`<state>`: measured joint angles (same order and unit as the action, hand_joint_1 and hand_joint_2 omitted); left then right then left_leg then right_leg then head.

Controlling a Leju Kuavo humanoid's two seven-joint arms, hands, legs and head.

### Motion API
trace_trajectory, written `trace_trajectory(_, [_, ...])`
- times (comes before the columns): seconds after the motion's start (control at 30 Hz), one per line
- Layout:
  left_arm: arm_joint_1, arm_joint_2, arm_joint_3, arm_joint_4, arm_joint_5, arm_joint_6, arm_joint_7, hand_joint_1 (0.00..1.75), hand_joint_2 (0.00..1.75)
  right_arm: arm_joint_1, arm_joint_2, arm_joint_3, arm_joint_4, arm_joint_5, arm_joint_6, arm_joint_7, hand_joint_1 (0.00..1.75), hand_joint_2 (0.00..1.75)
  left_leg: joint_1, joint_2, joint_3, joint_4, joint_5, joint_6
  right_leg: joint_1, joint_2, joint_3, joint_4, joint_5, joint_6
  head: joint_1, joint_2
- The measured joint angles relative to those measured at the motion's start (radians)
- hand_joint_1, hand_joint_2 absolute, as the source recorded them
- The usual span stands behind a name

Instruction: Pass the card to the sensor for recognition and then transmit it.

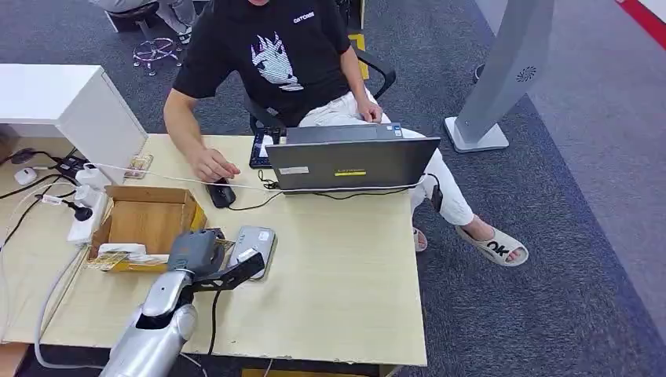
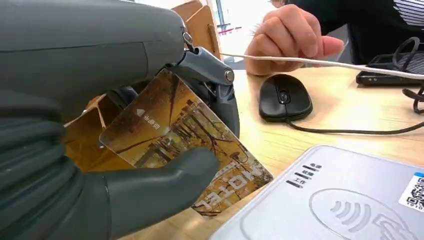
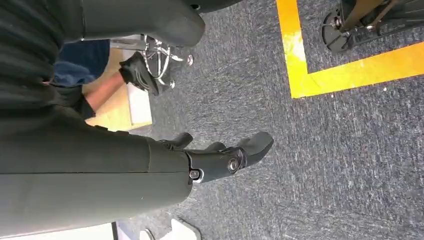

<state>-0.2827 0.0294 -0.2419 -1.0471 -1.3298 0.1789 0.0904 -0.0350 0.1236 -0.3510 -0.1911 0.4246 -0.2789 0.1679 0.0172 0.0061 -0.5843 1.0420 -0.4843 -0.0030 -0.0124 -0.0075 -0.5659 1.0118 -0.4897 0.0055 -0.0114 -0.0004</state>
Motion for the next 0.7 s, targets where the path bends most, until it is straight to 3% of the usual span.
trace_trajectory(0.27, [-0.002,0.0,0.0,0.014,0.0,0.0,-0.005,1.75,1.75,0.0,0.0,0.0,0.0,0.005,0.004,0.0,0.0,1.75,0.0,0.0,0.0,0.0,0.0,0.0,0.0,0.0,0.0,0.0,0.0,0.0,0.0,0.0])
trace_trajectory(0.5, [0.002,-0.003,0.001,0.013,0.008,0.05,-0.044,1.75,1.75,0.001,0.0,-0.016,0.0,0.016,0.0,0.0,0.0,1.75,0.0,0.0,0.0,0.0,0.0,0.0,0.0,0.0,0.0,0.0,0.0,0.0,0.0,0.0])
trace_trajectory(0.7, [0.012,-0.001,0.003,-0.128,0.064,0.093,-0.094,1.75,1.75,0.001,0.003,-0.032,0.0,0.023,0.0,-0.011,0.0,1.75,0.0,0.0,0.0,0.0,0.0,0.0,0.0,0.0,0.0,0.0,0.0,0.0,0.0,0.0])
